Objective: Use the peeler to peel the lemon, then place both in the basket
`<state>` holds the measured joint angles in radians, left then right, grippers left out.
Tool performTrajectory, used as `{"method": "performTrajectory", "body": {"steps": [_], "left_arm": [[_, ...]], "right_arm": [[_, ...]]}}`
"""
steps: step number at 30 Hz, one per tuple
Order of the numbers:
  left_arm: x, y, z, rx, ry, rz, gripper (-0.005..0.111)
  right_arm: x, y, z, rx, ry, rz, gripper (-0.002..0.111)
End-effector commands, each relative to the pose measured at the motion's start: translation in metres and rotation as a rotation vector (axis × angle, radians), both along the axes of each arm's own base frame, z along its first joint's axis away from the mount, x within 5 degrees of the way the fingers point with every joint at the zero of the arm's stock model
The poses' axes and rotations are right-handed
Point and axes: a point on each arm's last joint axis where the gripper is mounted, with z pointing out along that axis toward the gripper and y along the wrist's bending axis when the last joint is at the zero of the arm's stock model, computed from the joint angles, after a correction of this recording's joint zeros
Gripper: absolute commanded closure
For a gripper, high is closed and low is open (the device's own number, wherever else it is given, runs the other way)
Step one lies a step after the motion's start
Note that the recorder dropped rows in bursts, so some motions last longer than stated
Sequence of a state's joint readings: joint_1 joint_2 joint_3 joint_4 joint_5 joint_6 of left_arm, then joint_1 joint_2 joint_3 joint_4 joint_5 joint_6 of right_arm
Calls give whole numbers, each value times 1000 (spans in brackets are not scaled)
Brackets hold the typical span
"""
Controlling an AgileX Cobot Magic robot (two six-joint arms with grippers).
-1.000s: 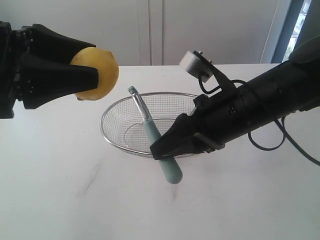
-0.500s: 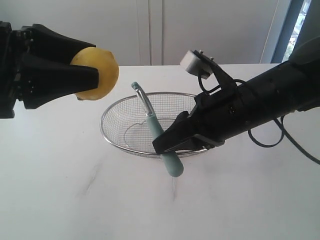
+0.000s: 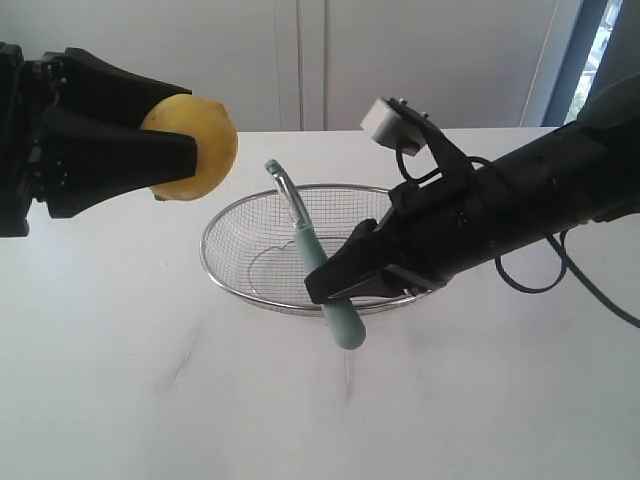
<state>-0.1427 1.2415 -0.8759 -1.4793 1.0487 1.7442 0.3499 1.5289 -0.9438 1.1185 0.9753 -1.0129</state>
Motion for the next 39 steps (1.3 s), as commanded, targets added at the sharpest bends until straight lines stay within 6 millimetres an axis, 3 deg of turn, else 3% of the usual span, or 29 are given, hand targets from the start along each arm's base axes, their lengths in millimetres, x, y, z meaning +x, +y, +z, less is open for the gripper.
{"method": "performTrajectory", "body": {"steps": [1,12,17,23,29,39], "left_arm": [[-3,0,4,-35,1,-4,107],[-1,1,3,-28,0,20,107],[-1,1,1,-3,-4,24,107],[8,4,-5,56,63,139,107],[10,5,-7,86,14,149,107],[11,4,-12,158,-59,161,107]], "right_arm": [[-3,2,1,25,20,12,108],[-21,27,0,45,84,47,108],[-19,31,1,69,157,-40,108],[-10,38,-1,53,122,-207,108],[-21,57,-1,42,111,-219,108],[-28,69,0,58,128,-245,108]]}}
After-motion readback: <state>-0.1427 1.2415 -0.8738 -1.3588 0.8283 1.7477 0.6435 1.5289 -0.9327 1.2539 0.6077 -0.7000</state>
